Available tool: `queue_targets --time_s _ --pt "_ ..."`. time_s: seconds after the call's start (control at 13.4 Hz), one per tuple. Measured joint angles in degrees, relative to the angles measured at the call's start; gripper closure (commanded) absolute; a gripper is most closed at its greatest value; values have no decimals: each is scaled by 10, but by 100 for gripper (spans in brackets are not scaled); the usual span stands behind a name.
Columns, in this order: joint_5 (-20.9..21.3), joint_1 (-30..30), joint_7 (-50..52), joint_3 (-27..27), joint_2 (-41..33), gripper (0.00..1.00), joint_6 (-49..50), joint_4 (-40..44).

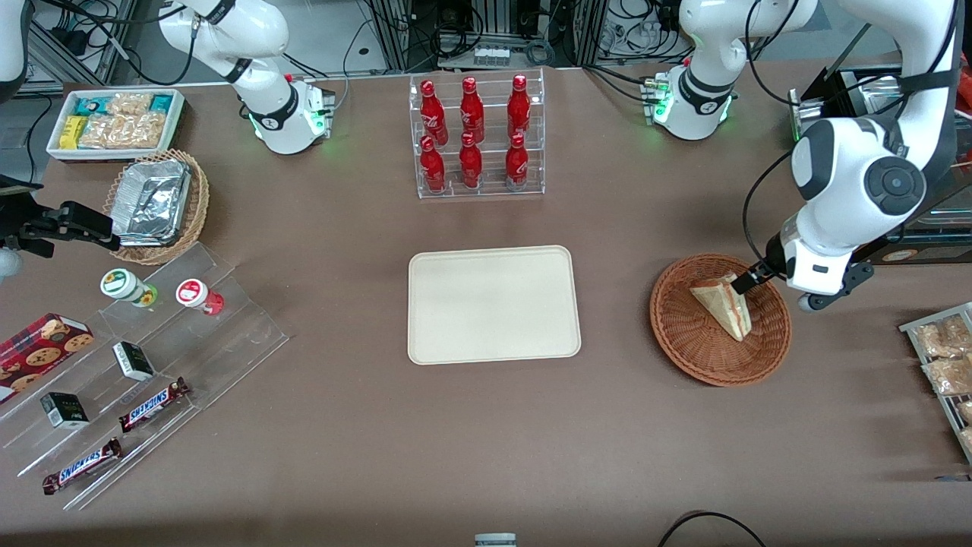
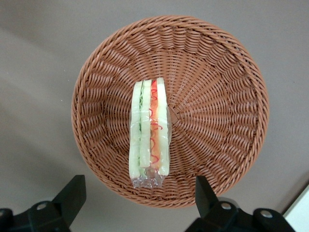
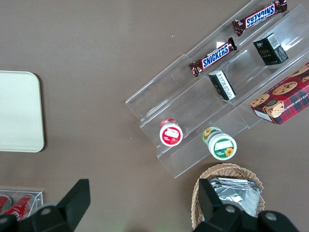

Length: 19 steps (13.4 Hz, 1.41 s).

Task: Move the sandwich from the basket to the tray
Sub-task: 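Lower the open left gripper over the wrapped sandwich in the basket, then close the left gripper on the sandwich's wrapped edge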

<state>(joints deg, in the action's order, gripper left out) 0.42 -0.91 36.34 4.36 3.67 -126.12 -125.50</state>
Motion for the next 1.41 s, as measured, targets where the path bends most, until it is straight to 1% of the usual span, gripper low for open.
queue_targets --time_s 0.74,1.41 --pt "0 1 24 2 56 0 -63 -9" --pt "0 1 26 4 84 0 -124 -40"
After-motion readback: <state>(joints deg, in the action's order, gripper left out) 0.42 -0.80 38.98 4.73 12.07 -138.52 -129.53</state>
